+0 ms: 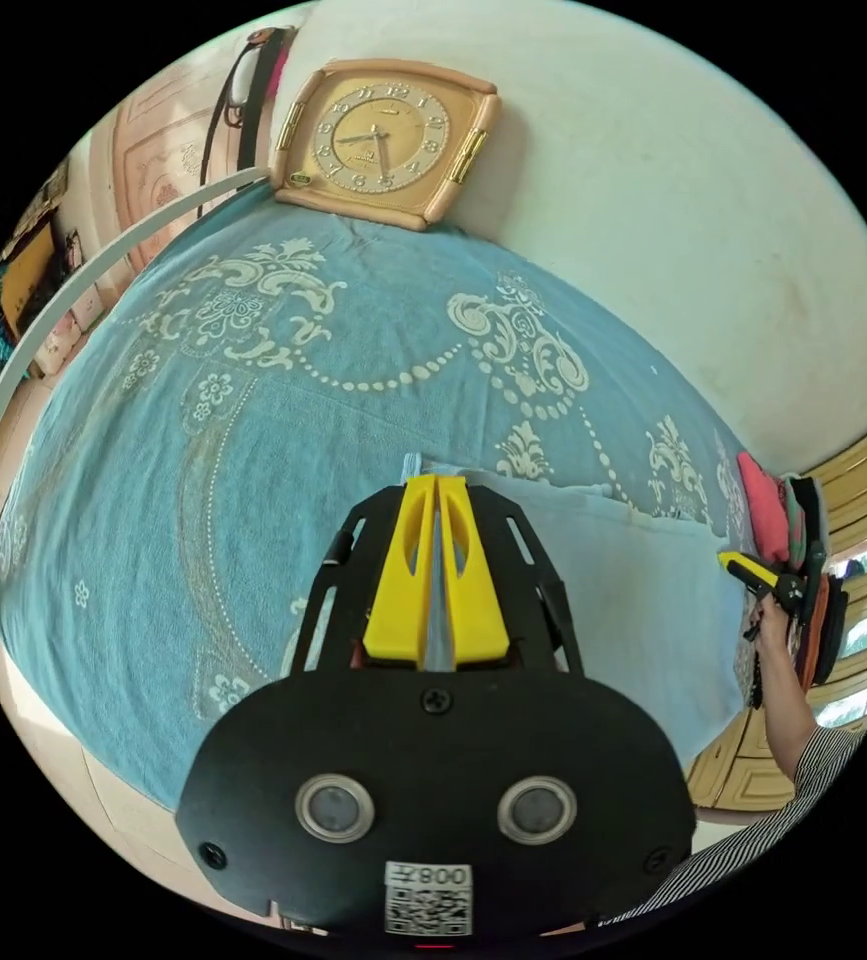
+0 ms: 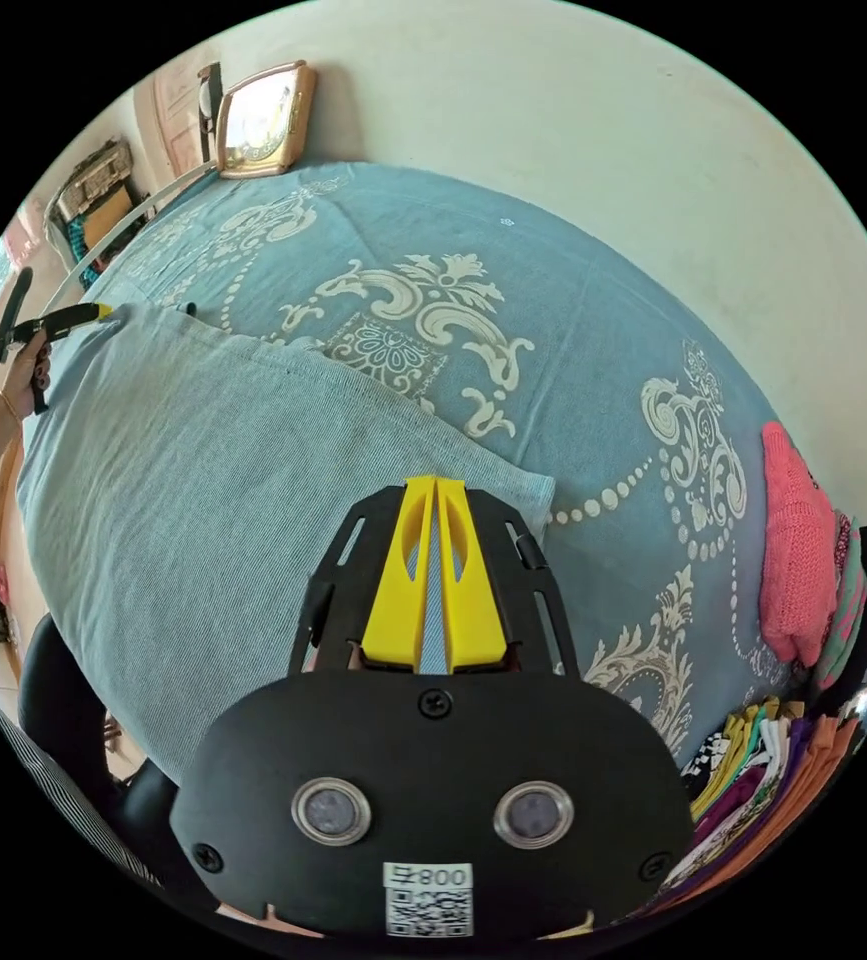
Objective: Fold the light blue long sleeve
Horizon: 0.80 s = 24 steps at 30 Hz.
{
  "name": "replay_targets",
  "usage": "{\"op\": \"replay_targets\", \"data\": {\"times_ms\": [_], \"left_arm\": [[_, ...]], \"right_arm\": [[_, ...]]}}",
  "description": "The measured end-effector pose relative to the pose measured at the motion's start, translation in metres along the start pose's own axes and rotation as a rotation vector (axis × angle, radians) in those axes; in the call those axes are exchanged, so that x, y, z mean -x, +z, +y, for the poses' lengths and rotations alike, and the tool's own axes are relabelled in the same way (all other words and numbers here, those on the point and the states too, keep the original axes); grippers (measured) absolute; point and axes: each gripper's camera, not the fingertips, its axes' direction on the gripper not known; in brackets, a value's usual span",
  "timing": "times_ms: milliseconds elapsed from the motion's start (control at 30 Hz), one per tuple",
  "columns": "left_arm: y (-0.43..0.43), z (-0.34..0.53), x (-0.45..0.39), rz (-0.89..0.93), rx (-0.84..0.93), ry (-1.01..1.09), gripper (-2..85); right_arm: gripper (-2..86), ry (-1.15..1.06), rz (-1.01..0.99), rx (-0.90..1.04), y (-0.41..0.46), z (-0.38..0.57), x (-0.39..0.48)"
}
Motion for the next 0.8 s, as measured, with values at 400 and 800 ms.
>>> {"op": "replay_targets", "data": {"times_ms": [400, 800], "left_arm": [[-0.023, 0.018, 0.025, -0.186, -0.015, 0.094, 0.2], [-0.004, 0.051, 0.071, -0.137, 0.153, 0.157, 0.1]], "right_arm": [[-0.3, 0.122, -0.035, -0.052, -0.011, 0.062, -0.069], [-0.4, 0.161, -0.052, -0.034, 0.006, 0.103, -0.124]]}}
